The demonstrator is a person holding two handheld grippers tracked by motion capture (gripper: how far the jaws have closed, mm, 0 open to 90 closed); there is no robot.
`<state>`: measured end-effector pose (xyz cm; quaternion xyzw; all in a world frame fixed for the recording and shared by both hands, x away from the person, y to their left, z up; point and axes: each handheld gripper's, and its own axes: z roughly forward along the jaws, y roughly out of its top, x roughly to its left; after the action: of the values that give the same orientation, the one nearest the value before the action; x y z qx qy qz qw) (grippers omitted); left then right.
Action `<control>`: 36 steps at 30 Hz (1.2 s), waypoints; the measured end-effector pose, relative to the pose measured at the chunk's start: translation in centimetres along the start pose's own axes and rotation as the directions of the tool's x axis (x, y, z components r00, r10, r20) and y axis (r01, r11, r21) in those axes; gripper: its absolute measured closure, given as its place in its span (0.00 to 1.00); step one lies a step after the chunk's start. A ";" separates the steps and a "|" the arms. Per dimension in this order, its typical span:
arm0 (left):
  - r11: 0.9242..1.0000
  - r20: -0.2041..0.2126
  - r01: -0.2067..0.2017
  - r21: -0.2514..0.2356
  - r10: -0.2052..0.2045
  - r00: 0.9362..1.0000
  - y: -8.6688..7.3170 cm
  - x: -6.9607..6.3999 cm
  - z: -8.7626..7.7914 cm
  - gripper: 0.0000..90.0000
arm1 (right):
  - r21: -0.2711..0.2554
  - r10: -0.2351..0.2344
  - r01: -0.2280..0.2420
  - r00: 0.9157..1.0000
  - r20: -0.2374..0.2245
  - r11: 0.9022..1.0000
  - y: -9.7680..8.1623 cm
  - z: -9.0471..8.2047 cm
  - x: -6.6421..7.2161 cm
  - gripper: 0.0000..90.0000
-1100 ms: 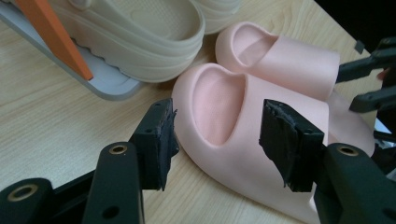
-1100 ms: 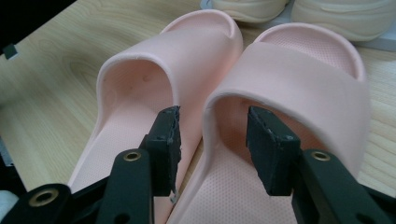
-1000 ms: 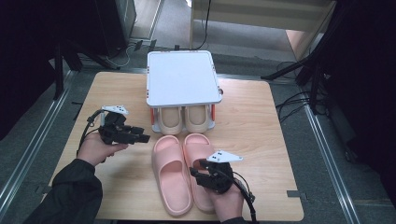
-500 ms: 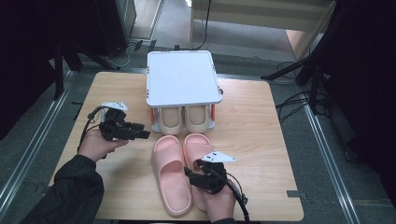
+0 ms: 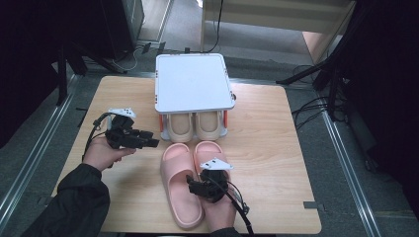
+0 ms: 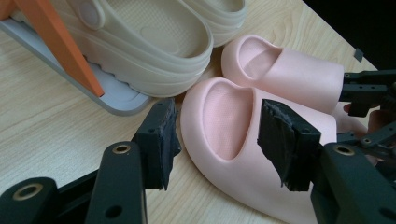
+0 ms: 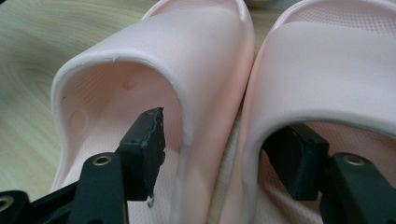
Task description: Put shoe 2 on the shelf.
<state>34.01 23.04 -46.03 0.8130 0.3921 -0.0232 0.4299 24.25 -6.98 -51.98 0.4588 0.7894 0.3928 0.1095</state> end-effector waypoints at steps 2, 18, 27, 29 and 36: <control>1.000 -0.002 -0.002 0.001 0.002 1.000 0.0 0.0 0.0 0.52 | -0.002 -0.002 0.002 1.000 0.021 1.000 0.1 0.2 0.2 0.46; 0.999 -0.005 -0.002 -0.032 0.002 1.000 -0.1 0.1 -0.5 0.56 | -0.007 0.043 -0.043 0.999 0.022 0.999 0.6 0.6 -0.3 0.71; 0.999 -0.006 0.009 -0.048 -0.009 1.000 -0.1 0.4 -0.9 0.59 | 0.006 0.051 -0.051 0.999 0.006 0.999 0.9 0.2 -0.6 0.80; 0.999 -0.003 0.011 -0.054 -0.011 1.000 -0.1 0.4 -0.9 0.60 | 0.014 0.056 -0.056 0.998 -0.011 0.998 1.0 0.1 -0.7 0.82; 0.998 -0.014 0.009 -0.056 -0.009 1.000 -0.1 0.4 -1.0 0.59 | 0.054 0.053 -0.050 0.997 -0.055 0.997 1.1 -0.6 -1.3 0.84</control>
<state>33.90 24.10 -45.64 0.7990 0.3992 -0.0083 0.4497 25.39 -8.05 -51.05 0.4704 0.7903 0.3872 0.0651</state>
